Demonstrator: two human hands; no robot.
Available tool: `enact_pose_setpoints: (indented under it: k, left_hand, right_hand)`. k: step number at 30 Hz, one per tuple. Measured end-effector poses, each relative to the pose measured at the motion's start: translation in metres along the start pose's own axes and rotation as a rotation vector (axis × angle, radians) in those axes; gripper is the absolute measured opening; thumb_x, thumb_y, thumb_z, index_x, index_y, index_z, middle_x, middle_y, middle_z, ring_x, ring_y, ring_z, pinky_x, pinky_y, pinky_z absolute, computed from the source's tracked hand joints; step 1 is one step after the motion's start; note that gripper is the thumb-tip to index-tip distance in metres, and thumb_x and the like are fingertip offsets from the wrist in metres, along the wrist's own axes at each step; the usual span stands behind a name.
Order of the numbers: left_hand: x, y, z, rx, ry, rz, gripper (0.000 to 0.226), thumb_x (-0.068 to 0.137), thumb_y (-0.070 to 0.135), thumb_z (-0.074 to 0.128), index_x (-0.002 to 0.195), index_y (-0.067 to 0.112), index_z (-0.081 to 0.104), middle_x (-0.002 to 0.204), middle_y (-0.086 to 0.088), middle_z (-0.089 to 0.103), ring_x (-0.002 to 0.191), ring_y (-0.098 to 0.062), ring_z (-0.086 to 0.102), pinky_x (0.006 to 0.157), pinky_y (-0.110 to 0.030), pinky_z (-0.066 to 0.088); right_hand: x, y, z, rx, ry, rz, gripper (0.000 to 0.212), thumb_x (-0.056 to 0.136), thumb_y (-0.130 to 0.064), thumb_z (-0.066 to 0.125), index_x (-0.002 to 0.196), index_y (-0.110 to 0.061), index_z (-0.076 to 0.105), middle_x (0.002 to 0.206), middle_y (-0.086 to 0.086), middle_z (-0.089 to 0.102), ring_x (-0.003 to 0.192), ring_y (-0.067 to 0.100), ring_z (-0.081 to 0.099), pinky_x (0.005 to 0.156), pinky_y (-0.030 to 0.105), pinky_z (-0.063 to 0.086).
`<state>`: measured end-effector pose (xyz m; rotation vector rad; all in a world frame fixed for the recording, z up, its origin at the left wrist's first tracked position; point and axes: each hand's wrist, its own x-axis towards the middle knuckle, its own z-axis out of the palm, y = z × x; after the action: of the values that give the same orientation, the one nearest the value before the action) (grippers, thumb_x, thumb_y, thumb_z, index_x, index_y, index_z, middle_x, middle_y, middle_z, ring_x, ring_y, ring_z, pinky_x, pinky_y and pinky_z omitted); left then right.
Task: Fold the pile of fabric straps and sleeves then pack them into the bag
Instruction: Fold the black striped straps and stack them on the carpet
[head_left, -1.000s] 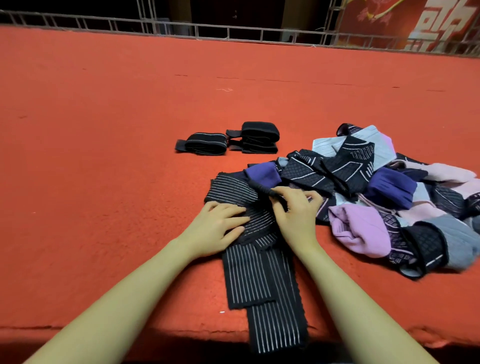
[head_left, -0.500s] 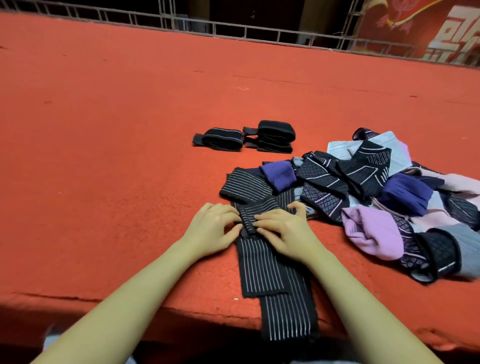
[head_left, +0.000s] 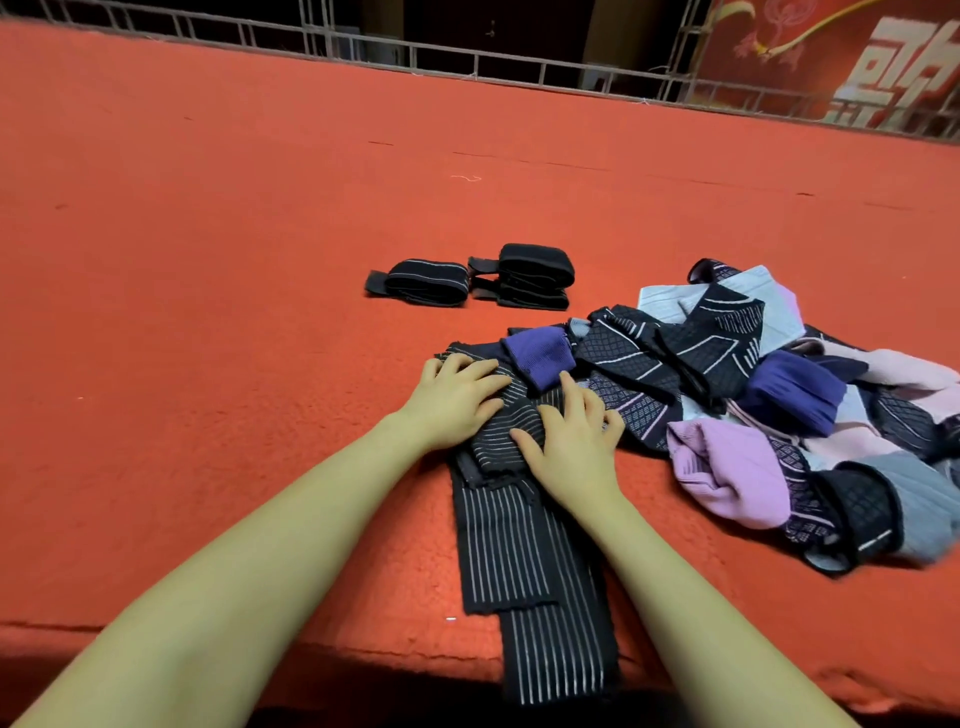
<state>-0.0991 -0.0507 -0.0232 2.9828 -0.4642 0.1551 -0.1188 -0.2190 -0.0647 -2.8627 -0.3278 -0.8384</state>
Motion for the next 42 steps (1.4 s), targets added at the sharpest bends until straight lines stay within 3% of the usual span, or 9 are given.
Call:
enact_pose_setpoints:
  k: [4,9,15,19,25,29,34,39,42]
  left_hand:
    - [0.005,-0.003,0.009,-0.055,-0.18,-0.084,0.044,0.102,0.048,0.023,0.144,0.043,0.031,0.156,0.013,0.022,0.144,-0.017,0.014,0.112,-0.043,0.01]
    - [0.001,-0.007,0.013,-0.054,-0.271,-0.099,0.047,0.103,0.043,0.007,0.149,0.044,0.016,0.158,0.015,0.011,0.147,-0.011,0.002,0.116,-0.048,-0.006]
    - [-0.002,-0.008,0.014,-0.096,-0.265,-0.105,0.048,0.102,0.043,0.005,0.149,0.043,0.014,0.158,0.016,0.01,0.147,-0.009,-0.001,0.116,-0.047,-0.011]
    - [-0.006,-0.005,0.007,-0.084,-0.256,-0.091,0.051,0.102,0.047,0.005,0.151,0.038,0.015,0.159,0.012,0.012,0.147,-0.012,0.001,0.116,-0.047,-0.01]
    - [-0.032,0.01,-0.017,-0.106,0.121,-0.019,0.054,0.098,0.049,0.017,0.143,0.028,0.038,0.142,0.006,0.047,0.132,-0.016,0.035,0.105,-0.035,0.011]
    - [-0.053,0.018,-0.024,-0.283,0.196,0.026,0.048,0.098,0.036,0.044,0.144,0.024,0.035,0.126,0.003,0.057,0.118,-0.02,0.045,0.096,-0.031,0.017]
    - [-0.057,0.017,-0.036,-0.63,0.426,-0.052,0.043,0.085,0.041,0.05,0.125,0.027,0.053,0.11,0.012,0.064,0.105,-0.012,0.056,0.082,-0.024,0.017]
    - [-0.048,0.009,-0.06,-0.444,0.642,-0.16,0.029,0.089,0.035,0.063,0.114,0.022,0.057,0.084,0.014,0.052,0.092,-0.017,0.054,0.076,-0.03,0.017]
    - [-0.034,-0.004,-0.065,-0.302,0.676,-0.206,0.025,0.09,0.036,0.06,0.113,0.025,0.06,0.093,0.01,0.061,0.099,-0.02,0.052,0.074,-0.03,0.012]
  right_hand:
    - [0.001,0.0,0.007,0.103,0.11,-0.04,0.027,0.068,-0.036,0.063,0.081,-0.013,0.069,0.108,0.011,0.065,0.101,0.027,0.042,0.083,0.04,0.027]
    - [-0.004,-0.006,0.002,0.266,0.061,-0.042,0.007,0.076,-0.024,0.059,0.081,-0.018,0.06,0.076,-0.009,0.062,0.083,0.026,0.055,0.072,0.032,0.015]
    - [-0.009,-0.004,-0.012,0.346,0.127,-0.09,0.007,0.075,-0.016,0.062,0.079,-0.022,0.061,0.072,-0.013,0.059,0.086,0.01,0.045,0.076,0.026,0.011]
    - [-0.011,-0.001,-0.023,0.355,0.186,-0.061,0.013,0.084,-0.029,0.051,0.083,-0.023,0.063,0.08,-0.013,0.064,0.083,0.01,0.048,0.077,0.026,0.013]
    - [-0.005,-0.014,-0.039,0.381,0.23,0.017,0.024,0.087,-0.036,0.046,0.094,-0.024,0.066,0.09,-0.012,0.068,0.082,0.013,0.054,0.074,0.028,0.014]
    - [0.0,-0.024,-0.051,0.459,0.278,0.027,0.028,0.088,-0.036,0.043,0.098,-0.021,0.064,0.094,-0.01,0.066,0.085,0.01,0.045,0.072,0.028,0.013]
    - [0.012,-0.031,-0.068,0.471,0.377,0.053,0.027,0.089,-0.035,0.044,0.099,-0.019,0.063,0.091,-0.006,0.064,0.085,0.009,0.043,0.073,0.026,0.013]
    - [0.035,-0.038,-0.069,0.441,0.366,0.078,0.028,0.09,-0.038,0.047,0.103,-0.018,0.061,0.089,0.0,0.062,0.087,0.011,0.041,0.078,0.028,0.015]
    - [0.053,-0.042,-0.06,0.402,0.338,0.052,0.027,0.087,-0.032,0.054,0.11,-0.017,0.059,0.084,0.0,0.059,0.087,0.018,0.047,0.08,0.031,0.017]
